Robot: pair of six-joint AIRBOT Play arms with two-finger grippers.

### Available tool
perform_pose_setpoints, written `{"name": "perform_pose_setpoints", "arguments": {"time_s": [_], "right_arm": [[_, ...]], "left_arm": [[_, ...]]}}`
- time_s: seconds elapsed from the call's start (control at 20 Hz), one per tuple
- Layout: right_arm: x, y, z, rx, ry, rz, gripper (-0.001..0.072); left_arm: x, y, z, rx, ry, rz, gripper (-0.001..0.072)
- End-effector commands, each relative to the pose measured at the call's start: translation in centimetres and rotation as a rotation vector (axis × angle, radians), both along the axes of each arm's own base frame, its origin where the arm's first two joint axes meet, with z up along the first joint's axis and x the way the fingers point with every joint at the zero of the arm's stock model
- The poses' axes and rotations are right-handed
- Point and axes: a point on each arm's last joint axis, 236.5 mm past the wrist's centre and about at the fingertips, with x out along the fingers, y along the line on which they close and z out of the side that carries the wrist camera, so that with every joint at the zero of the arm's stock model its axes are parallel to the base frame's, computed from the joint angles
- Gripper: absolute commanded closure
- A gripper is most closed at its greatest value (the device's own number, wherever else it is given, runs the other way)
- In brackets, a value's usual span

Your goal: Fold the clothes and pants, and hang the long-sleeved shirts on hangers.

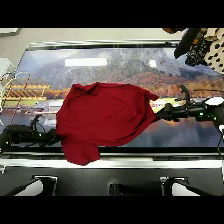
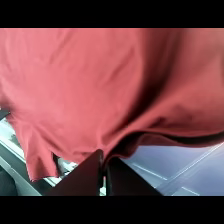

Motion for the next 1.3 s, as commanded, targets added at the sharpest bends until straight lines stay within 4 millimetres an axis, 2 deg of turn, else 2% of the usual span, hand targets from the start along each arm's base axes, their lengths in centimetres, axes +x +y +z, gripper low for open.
{"name": "perform_pose_setpoints", "arguments": {"time_s": [0.0,0.1,0.2,0.3,0.4,0.45,0.55,0.6,0.65,0.7,0.75,0.8,0.9,1.0,1.1,1.15,1.25], "right_arm": [[0.2,0.8,2.7,0.033,-0.074,0.003,0.0677],[1.4,1.5,4.8,0.022,-0.173,-0.006,0.0678],[2.5,3.3,6.9,-0.057,-0.282,0.056,0.0678],[5.2,4.1,10.6,-0.171,-0.389,0.031,0.0678],[7.7,4.4,17.9,-0.233,-0.576,-0.021,0.0678],[8.0,4.3,22.4,-0.247,-0.674,-0.044,0.0678],[6.2,4.1,31.4,-0.261,-0.857,-0.074,0.0678],[4.4,4.0,35.3,-0.279,-0.945,-0.083,0.0678],[1.7,4.1,39.2,-0.291,-1.035,-0.081,0.0678],[-1.0,4.1,42.3,-0.298,-1.105,-0.092,0.0678],[-4.2,4.1,45.1,-0.299,-1.172,-0.115,0.0678],[-7.2,3.8,47.5,-0.305,-1.23,-0.15,0.0678],[-12.1,2.6,50.4,-0.312,-1.304,-0.251,0.0678],[-14.9,1.0,51.8,-0.331,-1.333,-0.353,0.0678],[-15.7,-0.3,52.4,-0.329,-1.33,-0.432,0.0678],[-15.4,-0.4,52.3,-0.331,-1.319,-0.438,0.0678],[-12.9,-0.4,50.5,-0.341,-1.239,-0.417,0.0678]], "left_arm": [[3.5,-0.2,3.1,-0.045,-0.096,0.028,0.0692],[7.0,0.8,7.4,-0.027,-0.211,0.024,0.0692],[10.6,1.8,13.1,0.031,-0.346,-0.004,0.0692],[13.7,2.1,20.6,0.097,-0.506,-0.046,0.0693],[15.8,2.9,30.8,0.198,-0.713,-0.057,0.0692],[16.0,3.4,36.0,0.259,-0.812,-0.044,0.0692],[14.6,3.8,46.3,0.388,-1.017,-0.017,0.0692],[13.0,3.7,51.0,0.441,-1.11,0.007,0.0692],[11.2,3.5,54.8,0.486,-1.184,0.033,0.0692],[9.0,3.3,58.1,0.532,-1.247,0.071,0.0692],[6.8,3.0,60.5,0.57,-1.292,0.11,0.0693],[4.7,2.9,62.2,0.612,-1.323,0.147,0.0692],[0.6,3.4,63.8,0.709,-1.332,0.258,0.0692],[-2.7,4.9,64.4,0.811,-1.306,0.382,0.0692],[-4.2,6.1,64.3,0.875,-1.278,0.445,0.0692],[-4.1,6.3,63.9,0.877,-1.265,0.445,0.0693],[-2.3,6.5,62.1,0.833,-1.217,0.402,0.0692]]}}
